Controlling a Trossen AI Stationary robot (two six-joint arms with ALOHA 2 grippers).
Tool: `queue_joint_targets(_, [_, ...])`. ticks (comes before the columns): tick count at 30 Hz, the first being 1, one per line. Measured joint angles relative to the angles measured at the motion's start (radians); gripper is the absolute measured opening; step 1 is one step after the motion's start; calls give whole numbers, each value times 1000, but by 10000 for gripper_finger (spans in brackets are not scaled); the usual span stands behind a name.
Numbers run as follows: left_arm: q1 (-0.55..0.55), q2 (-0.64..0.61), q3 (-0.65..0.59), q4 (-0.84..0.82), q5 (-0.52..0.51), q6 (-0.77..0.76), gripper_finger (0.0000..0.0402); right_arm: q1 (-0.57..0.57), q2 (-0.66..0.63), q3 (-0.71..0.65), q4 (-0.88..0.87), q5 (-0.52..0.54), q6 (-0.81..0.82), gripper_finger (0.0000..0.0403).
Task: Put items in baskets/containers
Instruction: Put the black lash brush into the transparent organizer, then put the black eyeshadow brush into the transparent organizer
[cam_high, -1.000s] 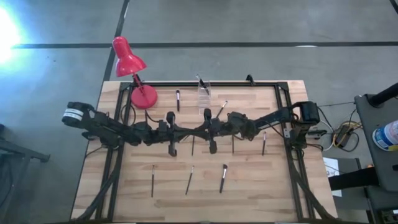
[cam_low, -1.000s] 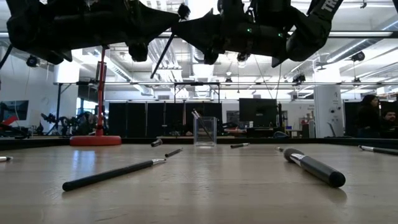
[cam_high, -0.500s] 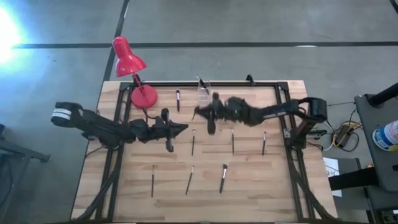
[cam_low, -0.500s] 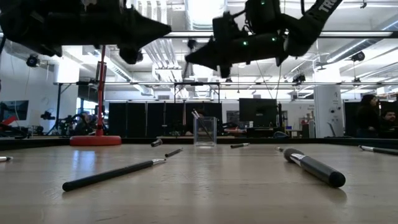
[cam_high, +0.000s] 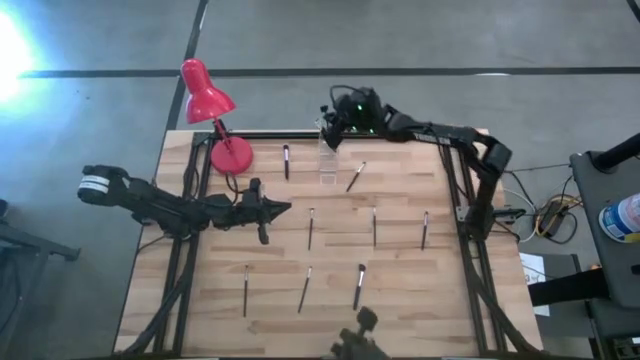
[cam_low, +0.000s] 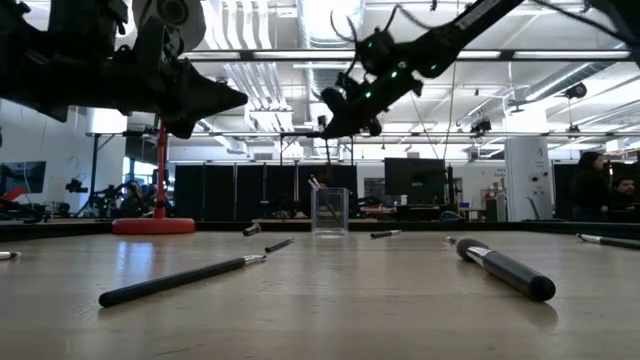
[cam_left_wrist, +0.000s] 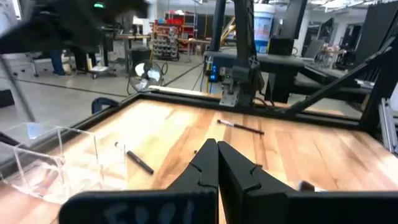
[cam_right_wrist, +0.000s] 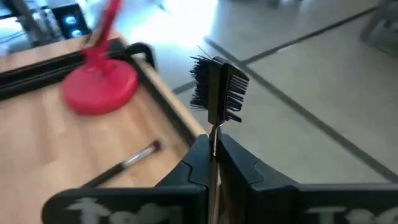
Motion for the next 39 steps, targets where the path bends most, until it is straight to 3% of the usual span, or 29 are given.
queue_joint_targets(13, [1,0,-8,2,8,6,0,-54,204,208,-211,-74,-57,13])
queue_joint_targets(31, [1,0,-5,6,8,-13,0,-54,224,205,-258,-74,-35,13])
queue_joint_targets(39, [1,0,-5,5,8,-16,0,-52,224,205,-259,-73,-13,76])
